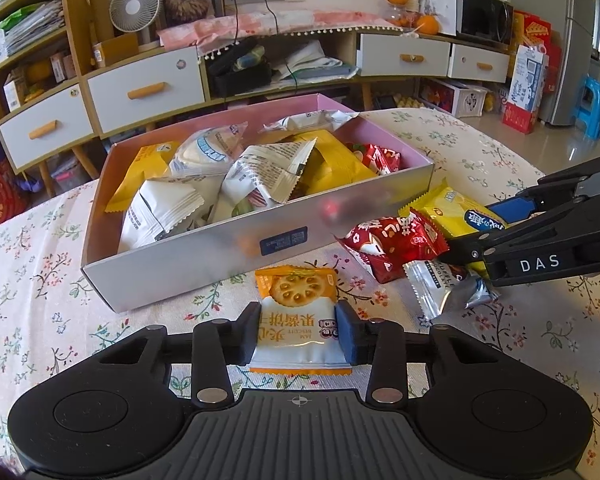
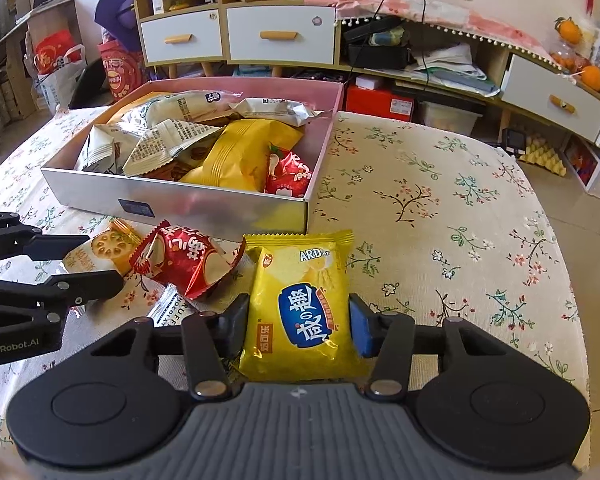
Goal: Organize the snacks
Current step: 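Grasp the orange-printed cracker pack with the left tool while the right tool grasps the yellow ARO pack, then carry the cracker pack and yellow pack into the pink box with both tools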
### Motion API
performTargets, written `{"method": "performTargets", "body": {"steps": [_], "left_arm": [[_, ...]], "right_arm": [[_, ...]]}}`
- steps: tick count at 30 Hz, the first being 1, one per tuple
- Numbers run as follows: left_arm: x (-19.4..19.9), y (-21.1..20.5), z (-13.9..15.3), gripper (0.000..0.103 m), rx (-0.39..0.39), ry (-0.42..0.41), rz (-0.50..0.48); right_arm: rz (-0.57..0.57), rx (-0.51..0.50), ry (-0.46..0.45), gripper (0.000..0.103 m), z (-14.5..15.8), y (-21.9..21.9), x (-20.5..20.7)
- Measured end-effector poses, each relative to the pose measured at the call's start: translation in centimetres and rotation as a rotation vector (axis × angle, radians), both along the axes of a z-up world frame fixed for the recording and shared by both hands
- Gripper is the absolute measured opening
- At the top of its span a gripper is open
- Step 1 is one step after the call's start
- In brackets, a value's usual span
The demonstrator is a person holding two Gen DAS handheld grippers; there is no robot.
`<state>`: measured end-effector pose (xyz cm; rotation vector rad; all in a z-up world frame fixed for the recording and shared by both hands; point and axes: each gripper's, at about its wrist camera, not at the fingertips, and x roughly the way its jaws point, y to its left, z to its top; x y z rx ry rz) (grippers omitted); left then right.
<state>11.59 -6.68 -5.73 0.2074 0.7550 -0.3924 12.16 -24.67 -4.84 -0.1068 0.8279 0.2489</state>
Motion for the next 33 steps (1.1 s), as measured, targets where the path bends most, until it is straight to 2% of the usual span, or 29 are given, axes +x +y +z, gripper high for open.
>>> {"method": "performTargets", "body": {"steps": [17, 33], "left_arm": [[-0.4, 0.0, 0.6, 0.036, 0.001, 0.039, -0.010], [-1.2, 1.1, 2.5, 0.036, -0.024, 0.050, -0.012]], "right_arm": [[-0.016, 0.017, -0.004, 0.047, 1.7, -0.2, -0.1], [-0.037, 0.007, -0.008, 0.046, 3.4, -0.5, -1.0]]}}
